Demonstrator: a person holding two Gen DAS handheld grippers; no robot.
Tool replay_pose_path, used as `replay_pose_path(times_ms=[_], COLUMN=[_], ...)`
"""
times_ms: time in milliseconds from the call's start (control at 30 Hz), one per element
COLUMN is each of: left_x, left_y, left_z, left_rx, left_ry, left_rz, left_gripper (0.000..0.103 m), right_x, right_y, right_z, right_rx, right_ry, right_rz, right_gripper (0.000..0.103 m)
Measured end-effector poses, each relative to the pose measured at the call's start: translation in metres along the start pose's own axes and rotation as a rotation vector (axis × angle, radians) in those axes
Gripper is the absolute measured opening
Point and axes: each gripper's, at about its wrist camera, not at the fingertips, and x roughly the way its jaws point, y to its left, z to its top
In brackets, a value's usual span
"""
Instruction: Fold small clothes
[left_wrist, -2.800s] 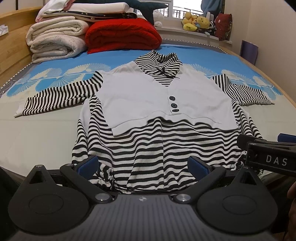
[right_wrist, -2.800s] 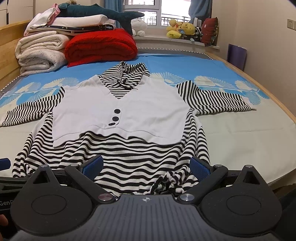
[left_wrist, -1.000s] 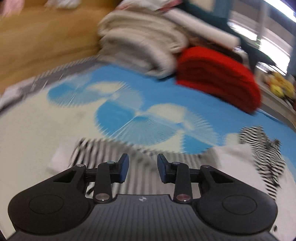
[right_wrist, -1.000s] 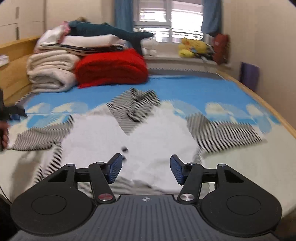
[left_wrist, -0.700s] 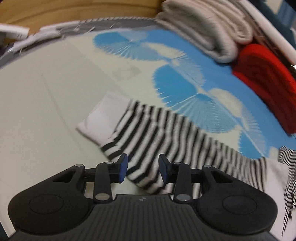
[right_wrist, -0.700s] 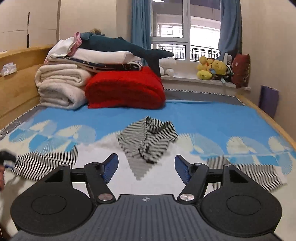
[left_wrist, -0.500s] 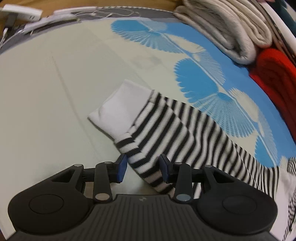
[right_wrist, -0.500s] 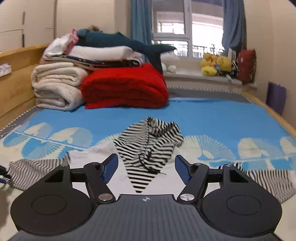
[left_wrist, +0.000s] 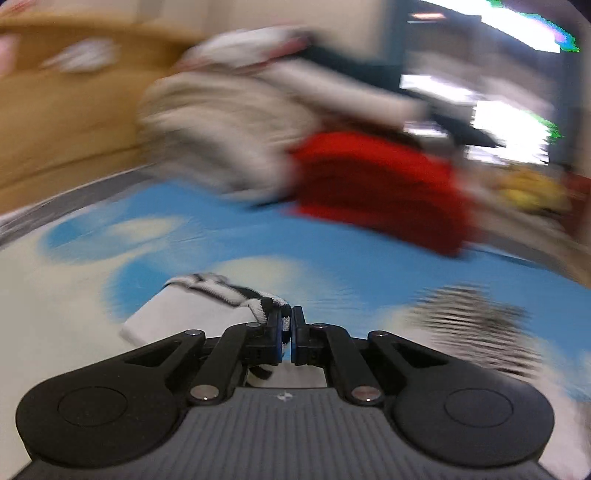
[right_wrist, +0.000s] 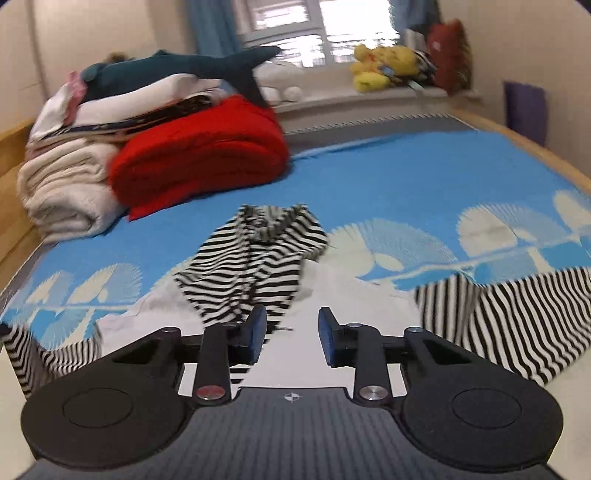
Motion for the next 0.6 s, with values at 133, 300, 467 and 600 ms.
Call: replay_pose_path(times_ms=[133,300,467,600], left_x=[-0.022,-0.016,0.023,0.049], left_y=[-0.108,-0.126,-0.081,-0.046], left_z=[-0.028,-0.046,-0.031,-0.022], left_rx=[0.09,0.065,0.045,-0.017], left_ry=[0.207,0.37,0.403,0.474], left_rz=[-0.493,-0.6,-0.338,-0.218], left_gripper=[0.01,0.023,0.023,0.023], right_x=[0.011,0.028,0.057,0.084], right_y=[-0.018,-0.037,-0.045,-0.054], right_z=[-0.004,-0.014,-0.031,-0.047], right_rx=[0.049,0.163,0.297,0.443], right_ry=[0.031,0.099,0.211,0.298], right_rz=[-0.058,-0.059,-0.044,-0.045], right_gripper=[0.033,0.033,0.036,0.037])
